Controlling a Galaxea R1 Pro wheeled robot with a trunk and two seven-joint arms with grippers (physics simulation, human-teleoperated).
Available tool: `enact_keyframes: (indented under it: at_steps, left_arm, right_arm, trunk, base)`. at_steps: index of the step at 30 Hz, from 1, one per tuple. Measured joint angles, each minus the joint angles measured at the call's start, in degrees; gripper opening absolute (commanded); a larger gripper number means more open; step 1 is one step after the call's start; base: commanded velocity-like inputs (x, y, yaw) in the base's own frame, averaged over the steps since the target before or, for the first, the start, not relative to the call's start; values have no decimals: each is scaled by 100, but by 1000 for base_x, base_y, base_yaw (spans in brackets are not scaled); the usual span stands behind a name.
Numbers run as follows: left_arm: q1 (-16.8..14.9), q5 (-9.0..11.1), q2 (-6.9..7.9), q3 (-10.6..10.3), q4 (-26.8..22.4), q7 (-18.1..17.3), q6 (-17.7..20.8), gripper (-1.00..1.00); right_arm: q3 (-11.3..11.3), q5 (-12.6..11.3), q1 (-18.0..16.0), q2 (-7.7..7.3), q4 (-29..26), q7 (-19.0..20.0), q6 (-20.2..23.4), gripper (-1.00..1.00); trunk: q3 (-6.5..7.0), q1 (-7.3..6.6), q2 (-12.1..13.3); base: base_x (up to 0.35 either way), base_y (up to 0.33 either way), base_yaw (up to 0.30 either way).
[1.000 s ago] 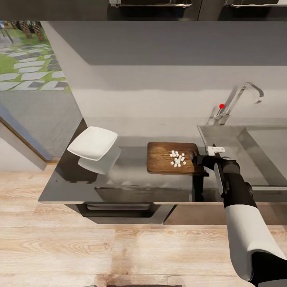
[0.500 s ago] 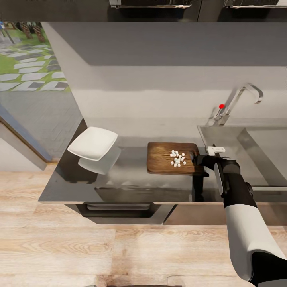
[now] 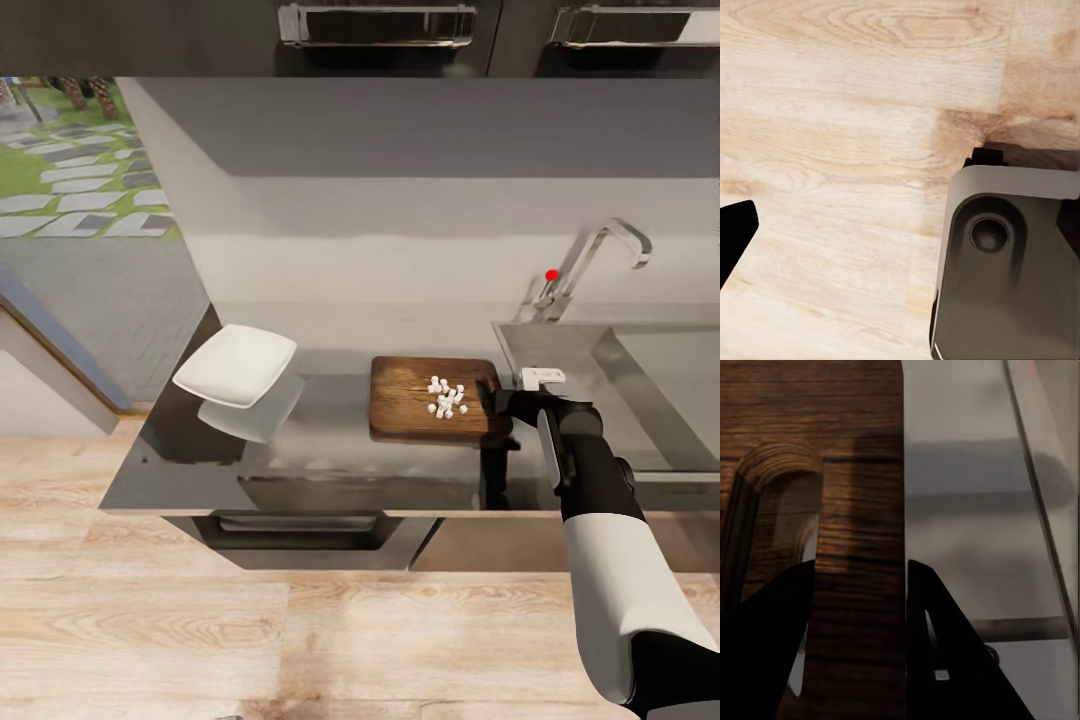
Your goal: In the kitchen, take the Vidalia onion out of the sink, dice it on the chopping board with the paring knife, put the diced onion into the bowl on the countertop, then place both the paring knife and the chopping board into the sink.
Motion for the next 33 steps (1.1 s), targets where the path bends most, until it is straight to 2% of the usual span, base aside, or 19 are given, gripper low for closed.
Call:
enact_keyframes:
  at_steps: [33]
  left_arm:
    - [1, 0, 0, 0, 0, 0, 1, 100]
  right_arm:
    - [0, 0, 0, -17, -1, -2, 0, -100]
  trunk:
    - [297, 0, 0]
  base:
    - [0, 0, 0]
